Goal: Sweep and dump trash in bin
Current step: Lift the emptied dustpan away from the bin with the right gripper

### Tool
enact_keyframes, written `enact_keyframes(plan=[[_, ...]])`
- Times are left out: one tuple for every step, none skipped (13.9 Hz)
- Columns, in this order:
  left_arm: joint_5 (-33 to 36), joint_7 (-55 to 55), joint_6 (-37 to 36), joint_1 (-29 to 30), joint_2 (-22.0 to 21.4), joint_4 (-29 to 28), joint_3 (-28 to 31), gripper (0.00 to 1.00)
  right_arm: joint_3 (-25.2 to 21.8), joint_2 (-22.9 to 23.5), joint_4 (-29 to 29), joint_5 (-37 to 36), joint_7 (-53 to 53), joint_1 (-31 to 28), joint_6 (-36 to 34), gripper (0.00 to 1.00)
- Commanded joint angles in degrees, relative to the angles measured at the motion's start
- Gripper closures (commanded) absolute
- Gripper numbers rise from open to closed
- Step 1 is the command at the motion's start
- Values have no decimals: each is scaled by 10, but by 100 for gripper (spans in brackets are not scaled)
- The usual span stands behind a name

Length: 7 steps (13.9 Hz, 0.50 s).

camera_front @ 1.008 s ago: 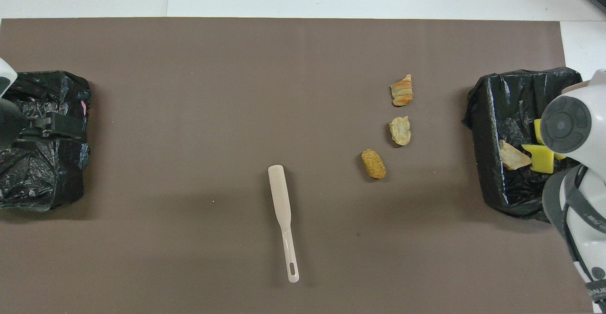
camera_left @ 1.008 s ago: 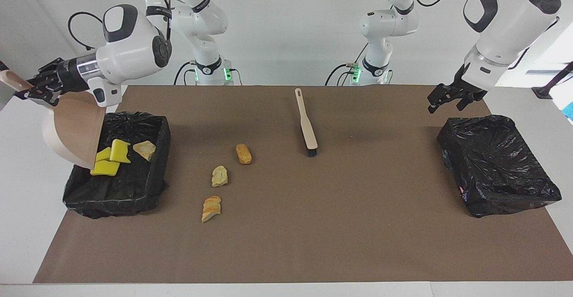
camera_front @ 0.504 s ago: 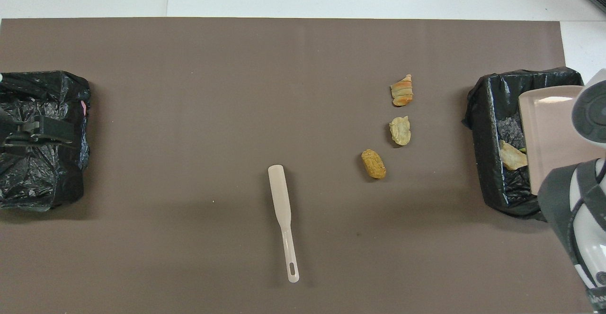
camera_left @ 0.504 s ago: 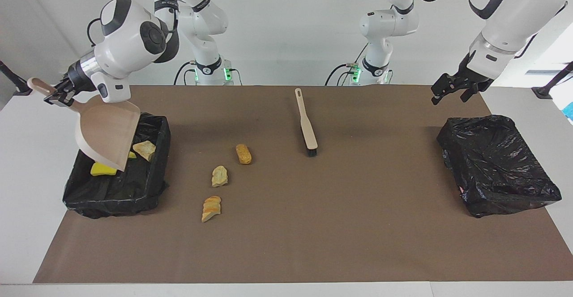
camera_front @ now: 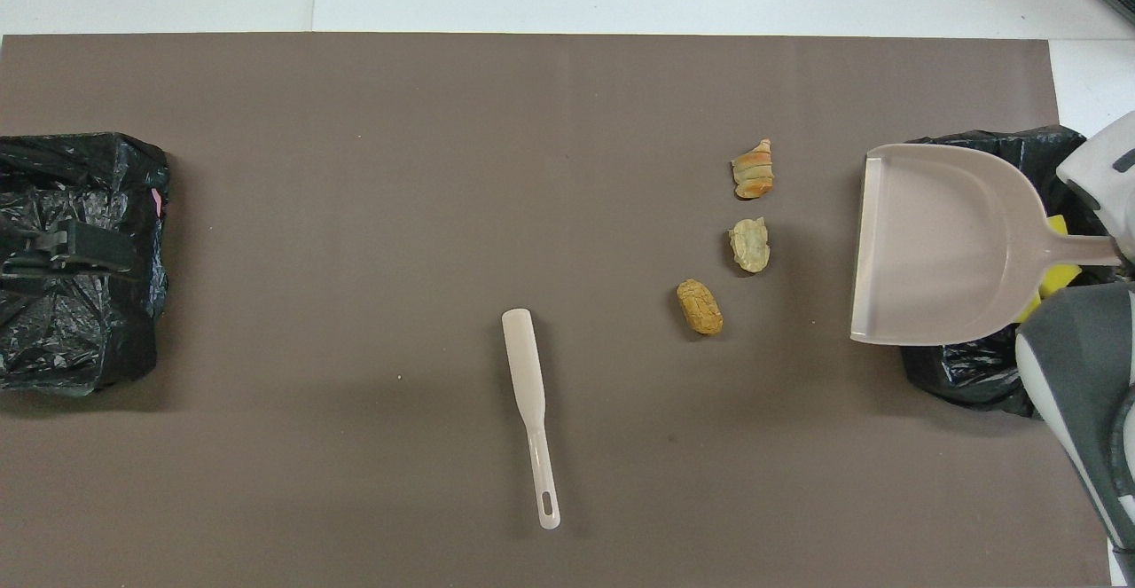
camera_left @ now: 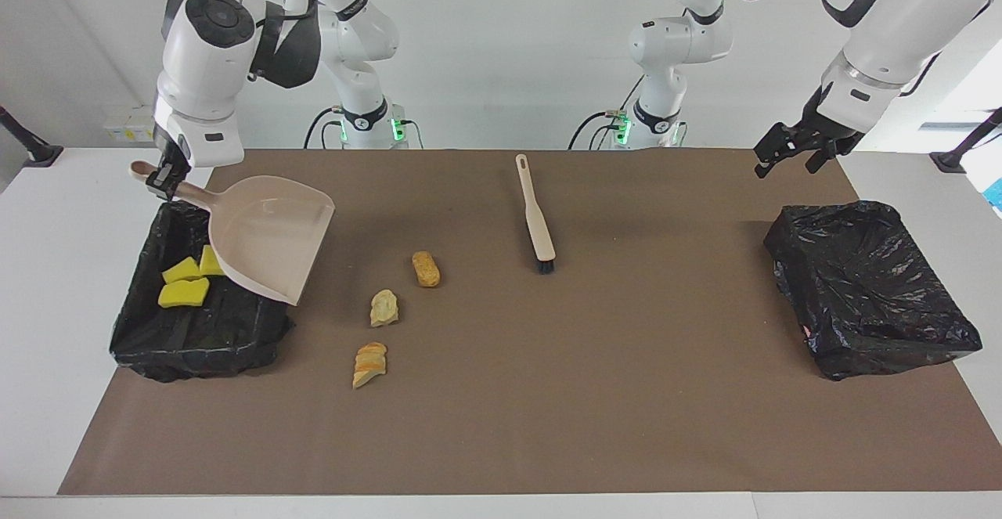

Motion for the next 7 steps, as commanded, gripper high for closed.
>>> enact_keyframes(plan=[[12,7,-4,4,-10,-2,1,0,4,2,6,68,137,2,18,100],[16,7,-4,-2,-10,2,0,0,5,2,5,95,196,2,20,100],[24,6,-4,-4,-10,7,-3,0,6,3,5,132,247,5,20,100],[28,6,-5,-6,-11,8,-4,0,6,9,5,160,298,10,17,100],[28,6,-5,-5,-14,10,-4,0,6,14,5,182,358,20,12,100],[28,7,-4,-4,-19,10,-3,0,6,22,4,202,423,36,7,100],[28,7,-7,-4,-24,10,-3,0,6,31,5,220,485,56,1,100]])
